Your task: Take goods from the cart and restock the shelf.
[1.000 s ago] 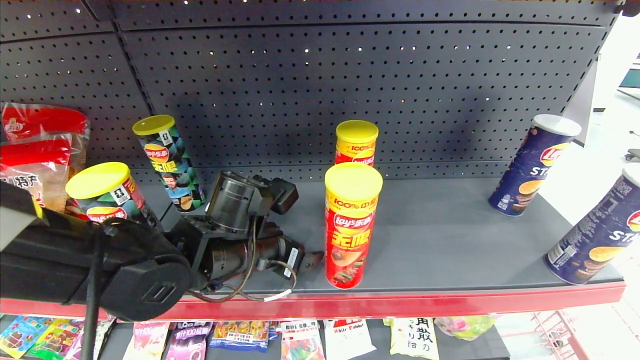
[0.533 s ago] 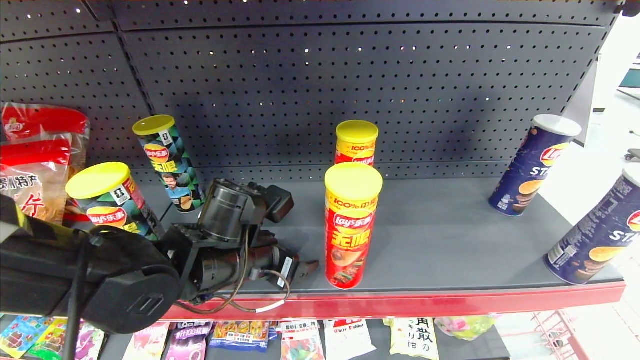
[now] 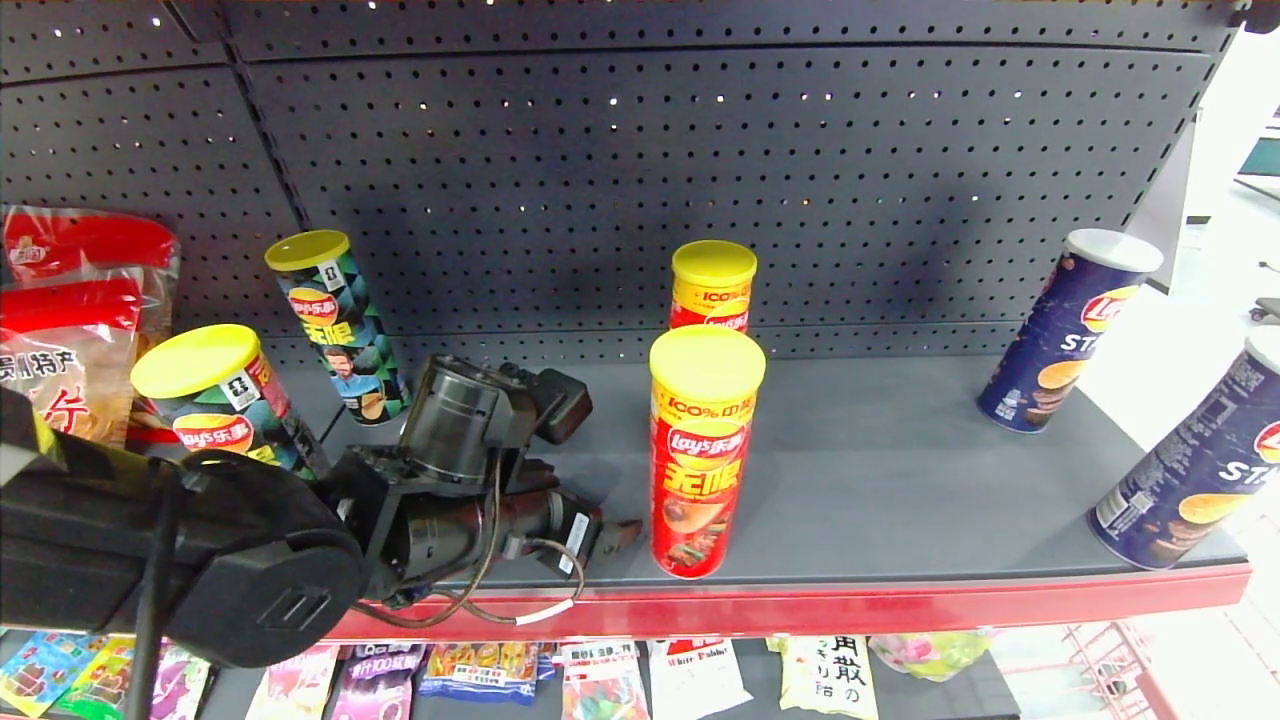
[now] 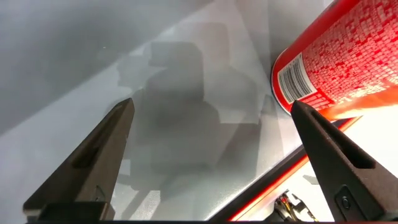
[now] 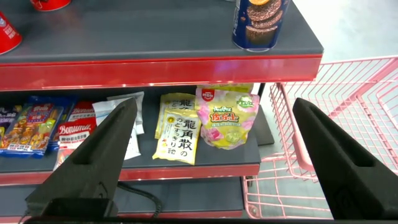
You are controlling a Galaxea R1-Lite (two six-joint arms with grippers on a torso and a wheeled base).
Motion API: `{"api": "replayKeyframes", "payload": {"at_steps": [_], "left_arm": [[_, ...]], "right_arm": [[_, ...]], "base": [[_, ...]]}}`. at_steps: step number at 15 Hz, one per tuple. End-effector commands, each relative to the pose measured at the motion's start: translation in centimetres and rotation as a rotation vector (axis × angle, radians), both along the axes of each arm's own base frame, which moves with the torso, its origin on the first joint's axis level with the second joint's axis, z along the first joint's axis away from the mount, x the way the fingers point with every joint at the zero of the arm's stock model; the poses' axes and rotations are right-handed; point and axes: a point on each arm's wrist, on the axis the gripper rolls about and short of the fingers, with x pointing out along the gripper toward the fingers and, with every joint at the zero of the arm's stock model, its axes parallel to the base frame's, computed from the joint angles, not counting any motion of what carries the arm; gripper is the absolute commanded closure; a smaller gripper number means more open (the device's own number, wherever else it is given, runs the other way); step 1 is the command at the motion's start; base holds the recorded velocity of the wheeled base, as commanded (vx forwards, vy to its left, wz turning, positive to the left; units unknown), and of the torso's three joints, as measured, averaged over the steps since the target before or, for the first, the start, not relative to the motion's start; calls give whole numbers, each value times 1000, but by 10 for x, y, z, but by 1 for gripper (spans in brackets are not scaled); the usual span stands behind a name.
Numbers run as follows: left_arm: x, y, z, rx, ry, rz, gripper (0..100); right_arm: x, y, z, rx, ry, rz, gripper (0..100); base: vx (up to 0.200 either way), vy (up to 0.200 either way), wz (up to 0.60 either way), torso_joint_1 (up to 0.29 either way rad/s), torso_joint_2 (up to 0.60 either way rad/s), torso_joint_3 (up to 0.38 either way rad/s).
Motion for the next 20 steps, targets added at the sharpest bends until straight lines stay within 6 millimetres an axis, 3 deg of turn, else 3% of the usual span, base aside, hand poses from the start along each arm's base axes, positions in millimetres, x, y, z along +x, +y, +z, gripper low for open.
{"api": "replayKeyframes", "payload": {"at_steps": [1,20], "left_arm": [[1,-1,0,-2,-1,-1,0],[2,-3,4,-12,-11,1,0]], "right_arm": [[0,0,0,0,1,1,0],[0,0,0,0,1,0,0]], "base": [[0,0,0,0,0,0],[0,0,0,0,0,0]]}}
